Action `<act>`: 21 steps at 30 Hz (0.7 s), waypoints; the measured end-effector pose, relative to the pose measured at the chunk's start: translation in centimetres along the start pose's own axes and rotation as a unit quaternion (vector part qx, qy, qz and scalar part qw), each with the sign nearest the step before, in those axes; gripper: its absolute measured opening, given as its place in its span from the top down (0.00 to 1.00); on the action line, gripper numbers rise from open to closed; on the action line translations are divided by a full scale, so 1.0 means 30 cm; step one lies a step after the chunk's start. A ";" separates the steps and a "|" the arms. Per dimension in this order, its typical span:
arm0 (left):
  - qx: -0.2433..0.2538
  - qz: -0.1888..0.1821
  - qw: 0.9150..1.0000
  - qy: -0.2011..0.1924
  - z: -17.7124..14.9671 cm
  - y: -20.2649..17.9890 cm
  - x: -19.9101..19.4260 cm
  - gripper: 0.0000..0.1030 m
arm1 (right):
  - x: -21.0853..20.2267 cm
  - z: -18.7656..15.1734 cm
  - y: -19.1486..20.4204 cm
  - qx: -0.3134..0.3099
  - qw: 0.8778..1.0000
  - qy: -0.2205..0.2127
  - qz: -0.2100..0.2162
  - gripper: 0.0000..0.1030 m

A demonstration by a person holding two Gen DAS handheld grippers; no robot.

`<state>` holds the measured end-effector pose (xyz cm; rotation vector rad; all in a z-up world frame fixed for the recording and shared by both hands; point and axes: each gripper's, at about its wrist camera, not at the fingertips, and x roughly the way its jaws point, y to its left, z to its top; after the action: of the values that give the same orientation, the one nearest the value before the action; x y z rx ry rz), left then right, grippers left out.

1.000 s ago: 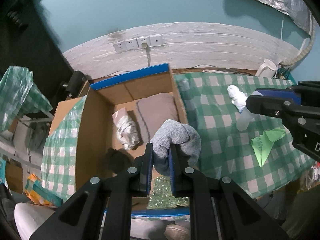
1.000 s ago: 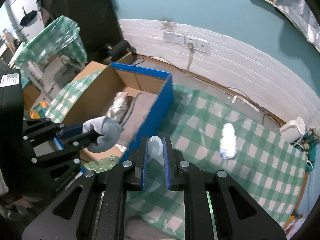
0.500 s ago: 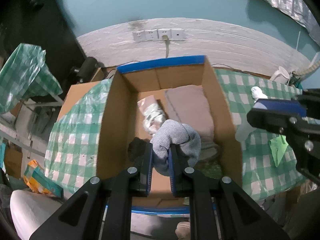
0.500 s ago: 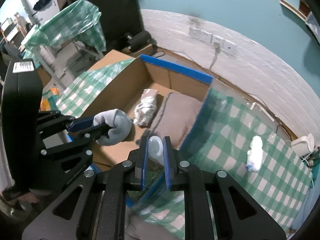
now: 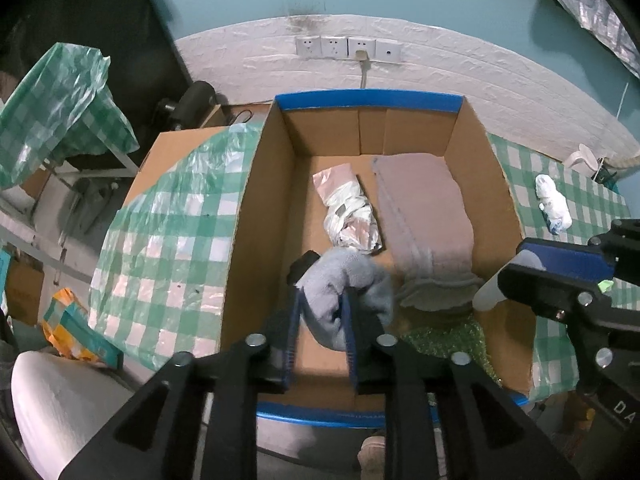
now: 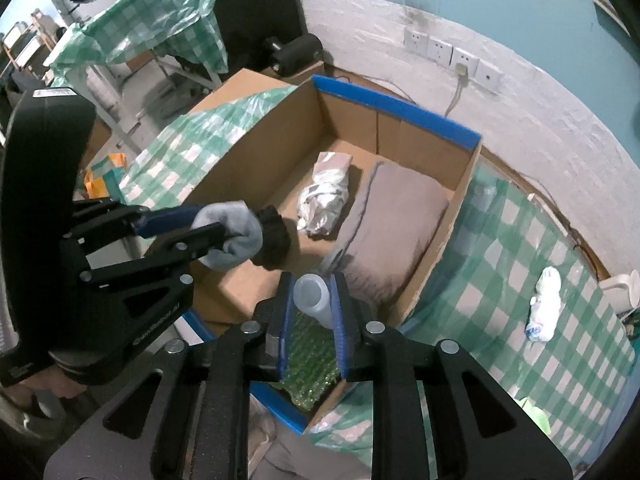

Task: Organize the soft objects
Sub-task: 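Open both tools over the box to drop the grey sock ball and white roll, then move both open tools back over the lime cloth and white bag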

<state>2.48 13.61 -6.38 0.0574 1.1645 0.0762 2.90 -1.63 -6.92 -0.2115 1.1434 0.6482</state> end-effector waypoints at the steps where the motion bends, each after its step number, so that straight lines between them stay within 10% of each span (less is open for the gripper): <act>1: -0.002 0.001 1.000 -0.002 0.000 0.003 -0.002 0.68 | 0.000 -0.002 -0.004 0.005 1.000 -0.001 -0.001 0.75; 10: -0.012 0.018 1.000 -0.016 0.013 0.014 -0.022 0.45 | -0.025 -0.014 -0.037 0.022 0.999 -0.013 -0.026 0.44; 21: -0.001 0.022 0.999 -0.027 0.022 -0.037 -0.046 0.36 | -0.049 -0.049 -0.102 0.041 0.998 -0.012 -0.049 0.37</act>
<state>2.57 12.37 -4.94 0.0837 1.1100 0.1143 3.14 -5.33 -6.72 -0.1880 1.1263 0.5155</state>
